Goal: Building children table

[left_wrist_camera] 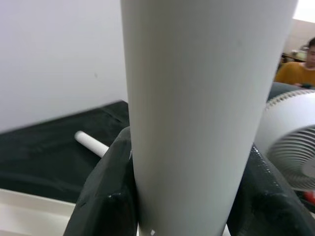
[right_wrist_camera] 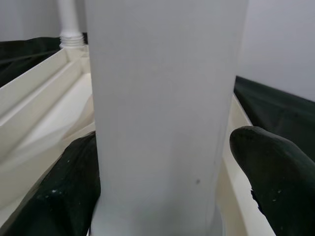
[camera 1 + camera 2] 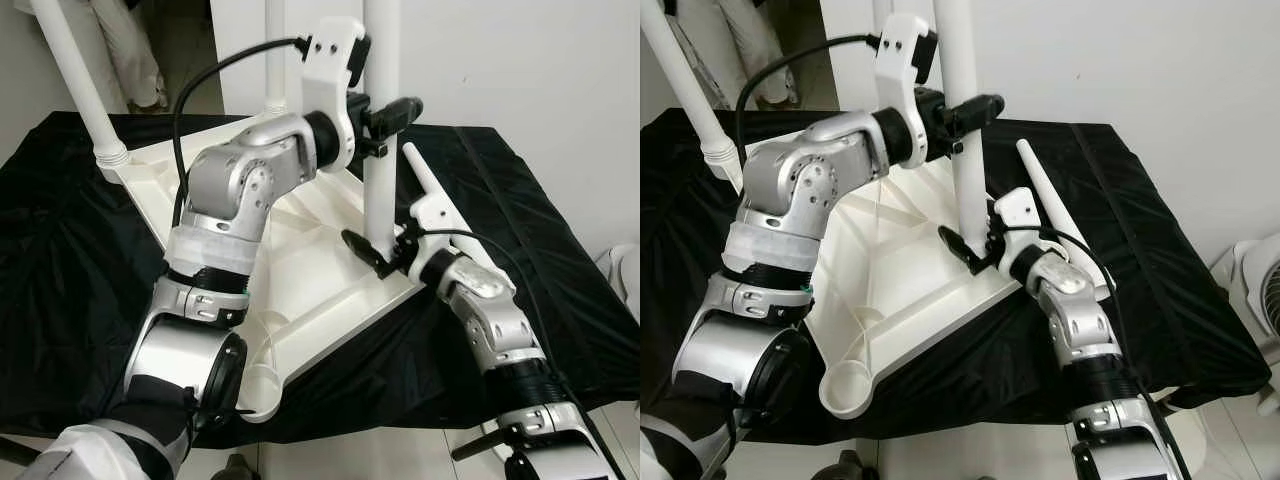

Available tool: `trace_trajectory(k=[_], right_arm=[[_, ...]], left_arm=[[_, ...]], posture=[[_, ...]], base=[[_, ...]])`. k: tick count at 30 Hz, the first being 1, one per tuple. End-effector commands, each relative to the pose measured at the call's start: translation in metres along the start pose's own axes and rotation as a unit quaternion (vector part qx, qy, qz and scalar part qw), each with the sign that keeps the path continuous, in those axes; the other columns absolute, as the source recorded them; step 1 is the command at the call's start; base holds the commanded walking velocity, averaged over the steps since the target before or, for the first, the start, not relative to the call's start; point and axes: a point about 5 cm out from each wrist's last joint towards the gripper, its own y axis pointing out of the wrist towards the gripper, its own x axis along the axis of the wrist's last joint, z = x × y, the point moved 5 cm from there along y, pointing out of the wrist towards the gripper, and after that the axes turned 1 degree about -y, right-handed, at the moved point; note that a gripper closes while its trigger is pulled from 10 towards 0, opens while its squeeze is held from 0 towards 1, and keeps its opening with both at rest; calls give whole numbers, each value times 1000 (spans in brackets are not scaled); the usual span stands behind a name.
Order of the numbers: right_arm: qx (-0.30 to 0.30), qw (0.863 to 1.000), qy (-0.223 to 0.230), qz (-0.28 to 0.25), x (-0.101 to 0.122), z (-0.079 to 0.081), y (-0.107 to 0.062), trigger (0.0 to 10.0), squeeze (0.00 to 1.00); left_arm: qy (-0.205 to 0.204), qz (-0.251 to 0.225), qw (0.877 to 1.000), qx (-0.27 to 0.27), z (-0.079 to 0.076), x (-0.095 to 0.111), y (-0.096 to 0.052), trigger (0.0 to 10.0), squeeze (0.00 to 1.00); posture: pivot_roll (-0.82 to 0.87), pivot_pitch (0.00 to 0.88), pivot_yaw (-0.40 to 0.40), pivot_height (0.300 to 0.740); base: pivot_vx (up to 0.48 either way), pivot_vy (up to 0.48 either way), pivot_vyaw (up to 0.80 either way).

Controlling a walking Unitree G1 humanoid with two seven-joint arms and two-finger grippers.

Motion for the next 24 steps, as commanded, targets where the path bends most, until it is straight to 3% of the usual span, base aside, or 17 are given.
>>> trace_trajectory(k=[1, 2, 8, 14, 16, 24], right_arm=[[-29, 1000, 1, 11, -3, -8, -1, 10000, 729], [-43, 999, 5, 10, -2, -8, 2, 10000, 0], [-128, 992, -6, 16, 2, -13, 13, 10000, 0], [-166, 986, -17, 24, 3, -13, 16, 10000, 0], [-227, 972, -35, 37, 3, -21, 17, 10000, 0], [-281, 958, -48, 32, 6, -21, 18, 10000, 0]], left_arm=[[39, -12, 999, 19, -1, 12, 2, 10000, 0], [47, -15, 998, 36, 2, 14, 3, 10000, 0], [72, -35, 993, 88, 4, 19, 6, 10000, 0], [73, -43, 990, 111, 5, 15, 8, 10000, 0], [81, -52, 988, 124, 5, 14, 9, 10000, 0], [82, -57, 986, 135, 3, 12, 12, 10000, 0]], posture=[[66, 0, -16, 740], [64, 0, -20, 740], [62, 0, -30, 740], [63, 0, -33, 740], [61, 0, -37, 740], [61, 0, -39, 740]], base=[[0, 0, 0], [0, 0, 0], [0, 0, 0], [0, 0, 0], [0, 0, 0], [0, 0, 0]])
